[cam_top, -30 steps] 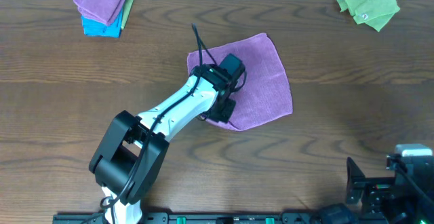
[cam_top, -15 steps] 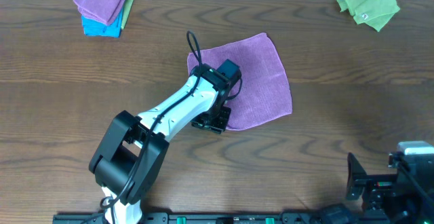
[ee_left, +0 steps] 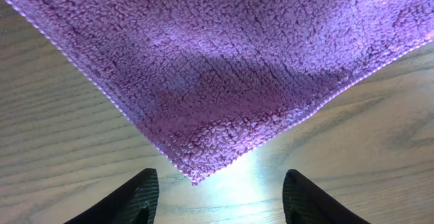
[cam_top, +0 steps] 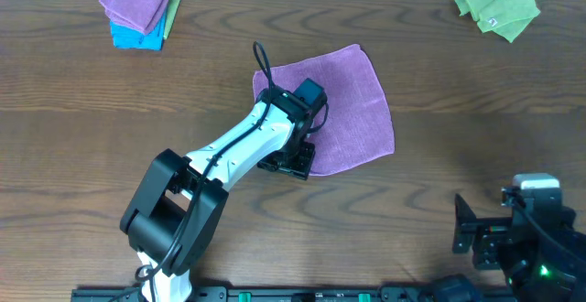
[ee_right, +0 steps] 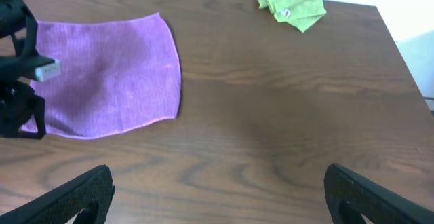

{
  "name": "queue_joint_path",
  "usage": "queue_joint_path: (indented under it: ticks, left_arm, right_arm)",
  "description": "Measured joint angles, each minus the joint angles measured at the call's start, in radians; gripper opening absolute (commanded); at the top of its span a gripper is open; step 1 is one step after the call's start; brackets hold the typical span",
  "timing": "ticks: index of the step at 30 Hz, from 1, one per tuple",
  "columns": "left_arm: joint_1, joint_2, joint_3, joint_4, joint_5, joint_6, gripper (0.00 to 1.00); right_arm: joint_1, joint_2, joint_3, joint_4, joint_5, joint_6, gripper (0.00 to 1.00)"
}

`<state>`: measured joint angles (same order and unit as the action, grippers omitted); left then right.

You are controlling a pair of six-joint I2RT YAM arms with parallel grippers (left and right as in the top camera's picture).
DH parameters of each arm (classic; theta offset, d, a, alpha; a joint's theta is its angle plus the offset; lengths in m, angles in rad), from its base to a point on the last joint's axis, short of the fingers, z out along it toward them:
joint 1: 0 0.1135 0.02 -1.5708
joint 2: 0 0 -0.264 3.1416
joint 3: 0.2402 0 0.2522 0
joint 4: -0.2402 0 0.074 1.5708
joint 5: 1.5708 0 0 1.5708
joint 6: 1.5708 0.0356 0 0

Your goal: Fold the cloth

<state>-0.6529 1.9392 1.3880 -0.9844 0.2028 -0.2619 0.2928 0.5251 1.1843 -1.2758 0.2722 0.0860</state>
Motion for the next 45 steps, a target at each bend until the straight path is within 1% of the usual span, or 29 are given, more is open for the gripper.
queue_joint_path:
  ticks: [12, 14, 18, 24, 29, 32, 33, 34, 35, 36, 39, 42, 45]
  left_arm:
    - [0.0, 0.0, -0.004, 0.003, 0.0, -0.003, 0.63]
    - [0.0, 0.0, -0.013, 0.005, 0.0, -0.01, 0.66]
    - [0.0, 0.0, -0.026, 0.004, 0.001, -0.043, 0.7]
    - [0.0, 0.0, -0.026, 0.013, 0.004, -0.127, 0.7]
    - [0.0, 0.0, -0.026, 0.015, 0.005, -0.283, 0.66]
    - [0.0, 0.0, -0.026, 0.01, 0.008, -0.403, 0.67]
    - [0.0, 0.0, -0.026, 0.008, 0.008, -0.444, 0.7]
    - [0.0, 0.0, -0.026, 0.008, 0.008, -0.487, 0.77]
    - [0.0, 0.0, -0.026, 0.008, 0.008, -0.544, 0.79]
    - [0.0, 0.0, -0.026, 0.008, 0.007, -0.588, 0.81]
    - [0.0, 0.0, -0.026, 0.008, 0.008, -0.729, 0.81]
    - [0.0, 0.0, -0.026, 0.02, 0.008, -0.845, 0.77]
    - [0.0, 0.0, -0.028, 0.056, 0.008, -0.941, 0.69]
  right_arm:
    - [0.0, 0.0, 0.0, 0.009, -0.014, 0.0, 0.99]
    - [0.0, 0.0, 0.0, 0.009, -0.014, 0.0, 0.99]
    - [0.0, 0.0, 0.0, 0.01, -0.014, 0.001, 0.99]
    - [0.0, 0.0, 0.0, 0.015, -0.014, 0.0, 0.99]
    - [0.0, 0.0, 0.0, 0.017, -0.014, 0.001, 0.99]
    - [0.0, 0.0, 0.0, 0.017, -0.014, 0.001, 0.99]
    - [0.0, 0.0, 0.0, 0.017, -0.014, 0.001, 0.99]
    - [0.0, 0.0, 0.0, 0.017, -0.014, 0.001, 0.99]
    - [0.0, 0.0, 0.0, 0.017, -0.014, 0.001, 0.99]
    - [0.0, 0.0, 0.0, 0.017, -0.014, 0.001, 0.99]
    - [0.0, 0.0, 0.0, 0.017, -0.014, 0.001, 0.99]
    - [0.0, 0.0, 0.0, 0.018, -0.014, 0.001, 0.99]
    - [0.0, 0.0, 0.0, 0.018, -0.014, 0.001, 0.99]
